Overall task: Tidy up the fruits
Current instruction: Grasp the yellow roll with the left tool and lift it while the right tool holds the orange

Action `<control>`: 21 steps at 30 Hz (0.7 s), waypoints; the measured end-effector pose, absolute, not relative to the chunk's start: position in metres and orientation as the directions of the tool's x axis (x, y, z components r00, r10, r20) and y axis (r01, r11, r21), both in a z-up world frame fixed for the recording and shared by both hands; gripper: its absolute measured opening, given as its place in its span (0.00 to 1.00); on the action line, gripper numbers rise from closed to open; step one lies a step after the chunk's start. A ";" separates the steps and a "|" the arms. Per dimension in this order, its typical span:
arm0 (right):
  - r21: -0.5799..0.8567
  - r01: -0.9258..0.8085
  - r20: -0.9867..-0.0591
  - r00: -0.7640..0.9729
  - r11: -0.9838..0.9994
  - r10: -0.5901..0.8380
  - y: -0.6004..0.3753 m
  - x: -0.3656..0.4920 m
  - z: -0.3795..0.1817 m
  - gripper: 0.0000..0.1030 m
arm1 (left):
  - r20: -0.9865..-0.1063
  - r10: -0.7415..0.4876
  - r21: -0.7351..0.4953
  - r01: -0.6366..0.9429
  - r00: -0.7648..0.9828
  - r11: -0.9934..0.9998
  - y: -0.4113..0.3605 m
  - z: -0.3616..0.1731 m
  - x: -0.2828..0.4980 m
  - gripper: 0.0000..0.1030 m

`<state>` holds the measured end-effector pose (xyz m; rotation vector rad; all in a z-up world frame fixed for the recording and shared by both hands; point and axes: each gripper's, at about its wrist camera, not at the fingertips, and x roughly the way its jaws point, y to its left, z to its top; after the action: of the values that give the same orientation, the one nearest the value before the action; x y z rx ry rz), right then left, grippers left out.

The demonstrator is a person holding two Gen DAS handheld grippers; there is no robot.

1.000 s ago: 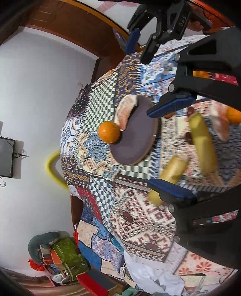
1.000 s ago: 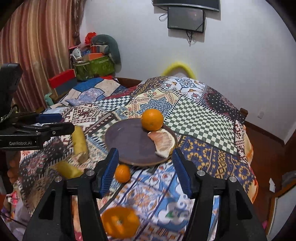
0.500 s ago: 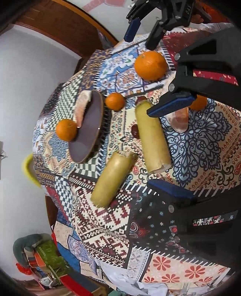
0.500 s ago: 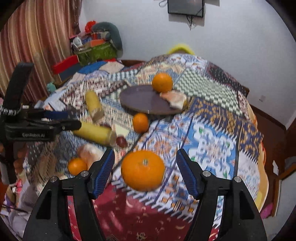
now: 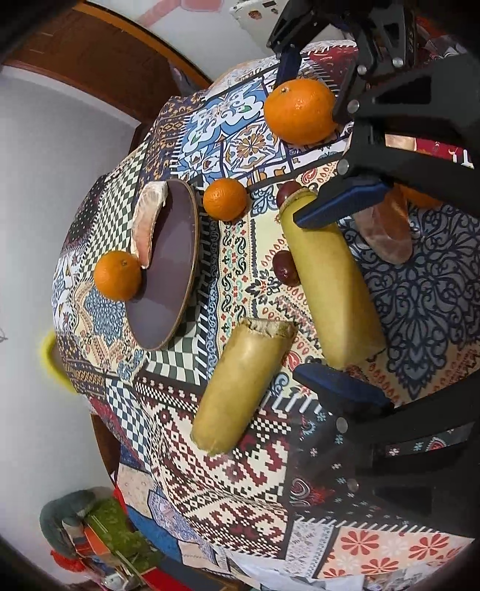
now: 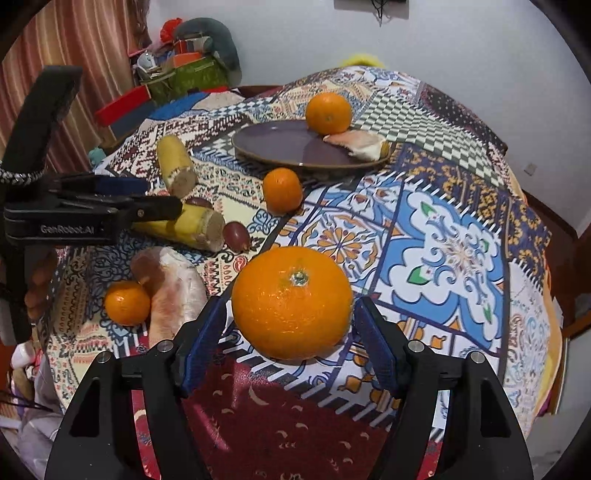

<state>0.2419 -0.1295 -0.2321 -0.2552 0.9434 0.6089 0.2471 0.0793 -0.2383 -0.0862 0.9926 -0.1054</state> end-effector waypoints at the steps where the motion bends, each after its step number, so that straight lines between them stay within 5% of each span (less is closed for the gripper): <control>1: 0.058 -0.589 -0.819 0.434 0.806 0.376 -0.129 0.242 -0.234 0.67 | -0.830 -0.137 -0.127 0.055 0.541 0.990 0.079 -0.239 0.248 0.73; 21: 0.136 -0.556 -0.795 0.433 0.820 0.425 -0.154 0.230 -0.228 0.61 | -0.847 -0.068 0.019 0.158 0.526 0.987 0.060 -0.239 0.218 0.61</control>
<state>0.2301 -0.1539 -0.2280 -0.1542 0.9421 0.6139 0.2179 0.0604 -0.2386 0.0969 1.0078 -0.1352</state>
